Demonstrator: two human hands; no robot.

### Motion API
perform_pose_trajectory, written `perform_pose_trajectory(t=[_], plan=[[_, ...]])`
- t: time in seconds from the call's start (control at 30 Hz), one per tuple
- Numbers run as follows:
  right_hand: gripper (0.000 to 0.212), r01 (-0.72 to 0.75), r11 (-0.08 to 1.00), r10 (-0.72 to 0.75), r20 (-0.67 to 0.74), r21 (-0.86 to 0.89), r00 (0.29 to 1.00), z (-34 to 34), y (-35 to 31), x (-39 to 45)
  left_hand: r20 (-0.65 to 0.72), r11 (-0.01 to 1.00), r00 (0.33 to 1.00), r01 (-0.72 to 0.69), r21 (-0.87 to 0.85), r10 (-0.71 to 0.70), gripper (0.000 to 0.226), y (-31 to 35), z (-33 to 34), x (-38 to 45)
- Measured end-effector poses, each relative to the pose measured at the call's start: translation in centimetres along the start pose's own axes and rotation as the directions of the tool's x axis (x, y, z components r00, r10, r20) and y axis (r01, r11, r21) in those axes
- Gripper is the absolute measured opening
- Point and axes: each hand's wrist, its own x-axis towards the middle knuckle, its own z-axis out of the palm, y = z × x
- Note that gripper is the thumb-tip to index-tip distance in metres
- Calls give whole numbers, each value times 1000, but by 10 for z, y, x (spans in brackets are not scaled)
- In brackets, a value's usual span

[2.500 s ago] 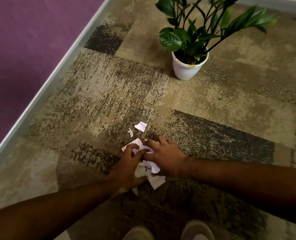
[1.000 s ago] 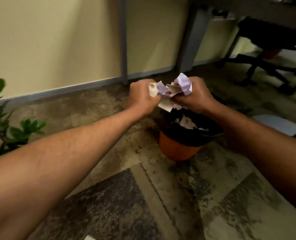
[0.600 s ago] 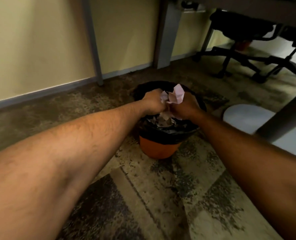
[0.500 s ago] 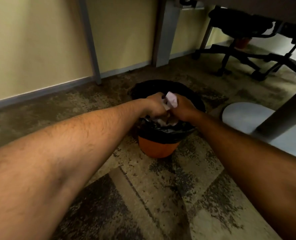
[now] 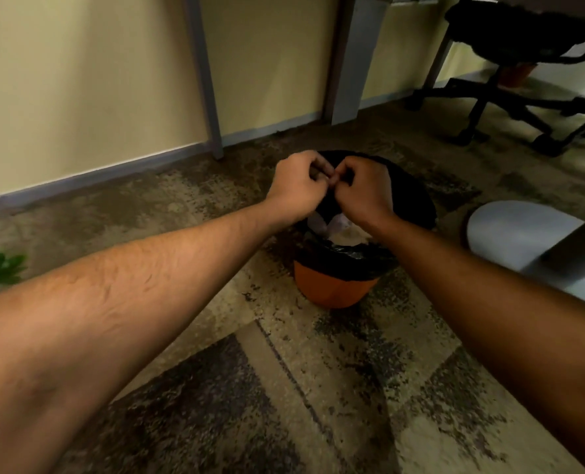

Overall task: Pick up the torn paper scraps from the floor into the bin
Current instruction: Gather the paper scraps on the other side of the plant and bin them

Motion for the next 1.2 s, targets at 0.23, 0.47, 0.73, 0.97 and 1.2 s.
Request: perform_pose_trajectory(t=[0.23,0.47,0.73,0.97,1.2], plan=[[10,410,904,-419,64,123,906,55,-76,-52,-296,995,953,39,-93,-65,13,-69,-65,-73],[14,476,828,-560,441,294,701,162,-131,-148,-410,946,853,309,-100,-322,15,-180,-109,-214],[43,505,705,-614,785,498,84,259,-150,-299,-390,809,796,559,182,-462,17,-289,-133,-425],[120,624,469,-687,702,626,-187,269,-94,-386,-504,611,717,687,393,-481,67,-293,-161,-578],[110,709,402,-744,658,580,-116,295,-92,-419,-204,597,796,572,563,-571,121,-277,-131,-697]])
